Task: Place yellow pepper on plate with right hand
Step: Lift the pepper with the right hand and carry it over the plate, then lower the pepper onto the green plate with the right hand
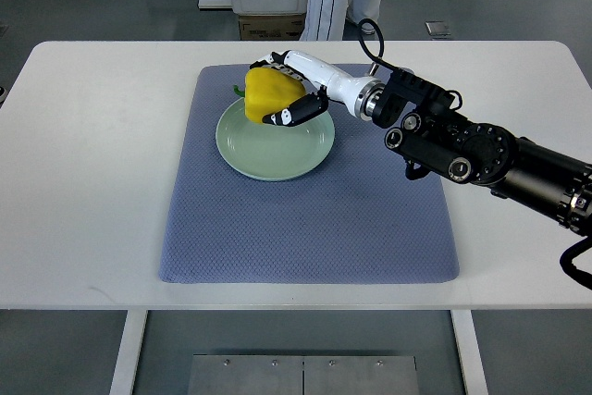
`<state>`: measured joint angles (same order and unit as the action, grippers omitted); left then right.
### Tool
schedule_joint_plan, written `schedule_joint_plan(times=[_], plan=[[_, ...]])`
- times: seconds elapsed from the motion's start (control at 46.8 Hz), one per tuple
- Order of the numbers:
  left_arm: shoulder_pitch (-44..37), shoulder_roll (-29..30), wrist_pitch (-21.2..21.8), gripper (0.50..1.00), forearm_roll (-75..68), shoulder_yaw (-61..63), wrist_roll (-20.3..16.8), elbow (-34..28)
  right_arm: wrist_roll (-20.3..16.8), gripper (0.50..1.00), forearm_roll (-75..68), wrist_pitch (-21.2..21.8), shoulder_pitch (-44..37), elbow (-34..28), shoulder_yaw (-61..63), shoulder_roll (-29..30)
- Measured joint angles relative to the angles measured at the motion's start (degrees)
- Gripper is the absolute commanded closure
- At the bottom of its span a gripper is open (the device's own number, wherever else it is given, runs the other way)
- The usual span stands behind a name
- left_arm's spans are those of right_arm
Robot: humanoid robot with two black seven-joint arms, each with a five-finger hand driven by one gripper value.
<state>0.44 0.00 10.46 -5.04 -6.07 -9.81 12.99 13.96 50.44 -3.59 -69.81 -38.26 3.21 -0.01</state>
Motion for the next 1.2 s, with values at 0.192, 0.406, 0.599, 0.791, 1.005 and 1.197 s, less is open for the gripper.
schedule_joint_plan(times=[0.192, 0.406, 0.599, 0.791, 1.005, 1.197], plan=[[-0.02, 0.00, 0.02, 0.500, 0.03, 0.00, 0.00, -0.04, -0.95, 1.000, 0.00, 0.00, -0.23, 0.79, -0.34, 0.03], [-0.01, 0.00, 0.01, 0.500, 0.03, 0.00, -0.02, -0.04, -0.71, 1.000, -0.29, -0.01, -0.32, -0.31, -2.70, 0.02], [0.00, 0.00, 0.01, 0.500, 0.03, 0.00, -0.01, -0.04, -0.51, 1.000, -0.34, 0.07, 0.05, -1.52, -4.51, 0.01], [0.00, 0.00, 0.01, 0.500, 0.03, 0.00, -0.02, -0.03, -0.51, 1.000, -0.34, 0.08, 0.83, -1.74, -6.12, 0.01], [0.00, 0.00, -0.01, 0.500, 0.02, 0.00, -0.01, -0.02, -0.58, 0.865, -0.35, 0.04, 1.64, -1.72, -6.30, 0.01], [0.00, 0.00, -0.01, 0.500, 0.02, 0.00, 0.01, -0.04, -0.55, 0.664, -0.89, -0.03, 2.35, -1.65, -6.25, 0.01]])
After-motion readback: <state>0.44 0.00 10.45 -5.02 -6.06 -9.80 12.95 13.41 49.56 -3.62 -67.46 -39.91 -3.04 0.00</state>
